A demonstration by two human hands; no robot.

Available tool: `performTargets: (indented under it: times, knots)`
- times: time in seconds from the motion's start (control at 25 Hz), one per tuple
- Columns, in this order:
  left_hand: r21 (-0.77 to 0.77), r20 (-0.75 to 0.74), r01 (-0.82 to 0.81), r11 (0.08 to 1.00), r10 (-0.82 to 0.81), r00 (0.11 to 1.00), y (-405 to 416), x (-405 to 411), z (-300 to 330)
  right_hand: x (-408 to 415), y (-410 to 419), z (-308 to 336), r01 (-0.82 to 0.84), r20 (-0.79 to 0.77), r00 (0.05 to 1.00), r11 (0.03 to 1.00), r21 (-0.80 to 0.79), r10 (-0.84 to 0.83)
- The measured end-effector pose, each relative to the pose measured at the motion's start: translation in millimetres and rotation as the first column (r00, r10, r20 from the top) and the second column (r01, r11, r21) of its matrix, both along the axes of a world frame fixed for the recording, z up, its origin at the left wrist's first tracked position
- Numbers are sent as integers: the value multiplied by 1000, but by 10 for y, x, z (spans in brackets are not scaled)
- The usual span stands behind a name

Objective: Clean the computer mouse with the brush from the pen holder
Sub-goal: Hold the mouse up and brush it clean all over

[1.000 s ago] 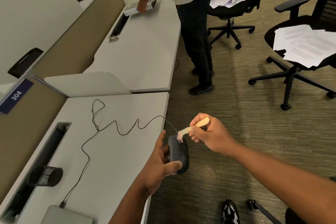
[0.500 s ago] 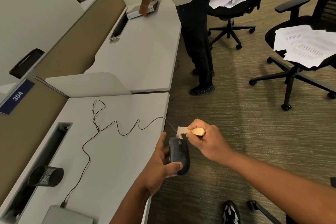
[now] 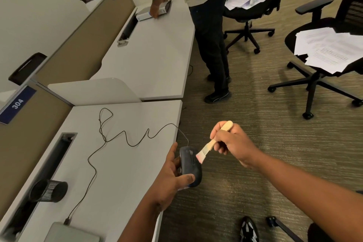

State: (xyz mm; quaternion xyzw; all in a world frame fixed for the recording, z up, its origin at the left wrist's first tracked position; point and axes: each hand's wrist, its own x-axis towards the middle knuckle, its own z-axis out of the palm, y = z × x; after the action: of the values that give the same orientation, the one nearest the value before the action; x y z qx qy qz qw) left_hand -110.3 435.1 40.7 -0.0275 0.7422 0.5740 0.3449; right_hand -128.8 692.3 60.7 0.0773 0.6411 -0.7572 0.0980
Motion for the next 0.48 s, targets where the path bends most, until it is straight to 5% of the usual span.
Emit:
performTargets:
  times: [0.36, 0.48]
  knots:
    - [14, -23, 31, 999, -30, 999, -31, 26, -32, 58, -48, -221, 63, 21, 998, 989, 134, -66]
    - [-6, -13, -10, 1000, 9, 1000, -16, 12, -20, 75, -46, -182, 100, -11, 995, 994, 42, -99]
